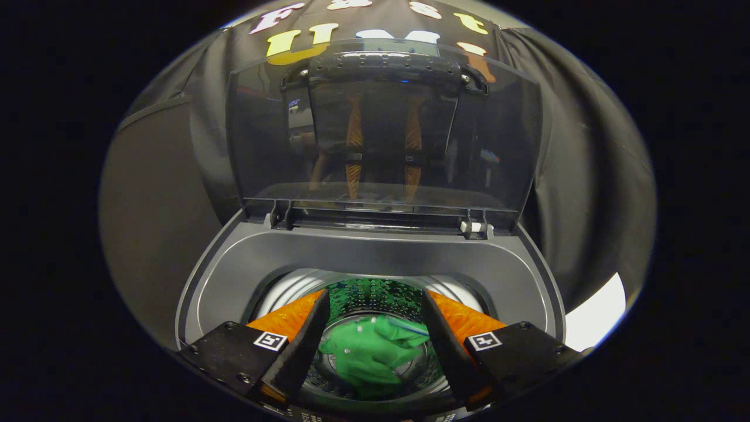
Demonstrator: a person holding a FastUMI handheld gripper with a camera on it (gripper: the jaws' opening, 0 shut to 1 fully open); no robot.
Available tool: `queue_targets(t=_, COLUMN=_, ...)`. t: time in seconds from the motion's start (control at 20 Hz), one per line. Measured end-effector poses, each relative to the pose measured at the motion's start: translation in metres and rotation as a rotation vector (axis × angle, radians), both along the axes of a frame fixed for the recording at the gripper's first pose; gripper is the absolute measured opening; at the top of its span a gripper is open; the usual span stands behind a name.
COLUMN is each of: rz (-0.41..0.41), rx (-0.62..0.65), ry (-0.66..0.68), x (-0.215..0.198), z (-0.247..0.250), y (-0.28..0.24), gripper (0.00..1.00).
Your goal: Put the clothes into the washing machine and then close the washing machine lid.
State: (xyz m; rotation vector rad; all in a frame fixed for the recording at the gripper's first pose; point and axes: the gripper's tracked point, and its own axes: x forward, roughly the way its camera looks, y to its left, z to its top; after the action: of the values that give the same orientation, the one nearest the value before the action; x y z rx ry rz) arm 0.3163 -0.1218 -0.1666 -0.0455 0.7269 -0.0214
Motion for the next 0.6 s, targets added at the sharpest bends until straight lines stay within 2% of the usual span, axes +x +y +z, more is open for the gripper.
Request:
queue_targets(t=0.05, rz=-0.004, rx=0.005, ry=-0.001, x=0.002, z=-0.001, y=-0.001, gripper=0.96)
queue_targets(t=0.6, rz=-0.012, rx=-0.019, ry=-0.112, x=0.003, z=0.019, y=-0.001, gripper=0.96)
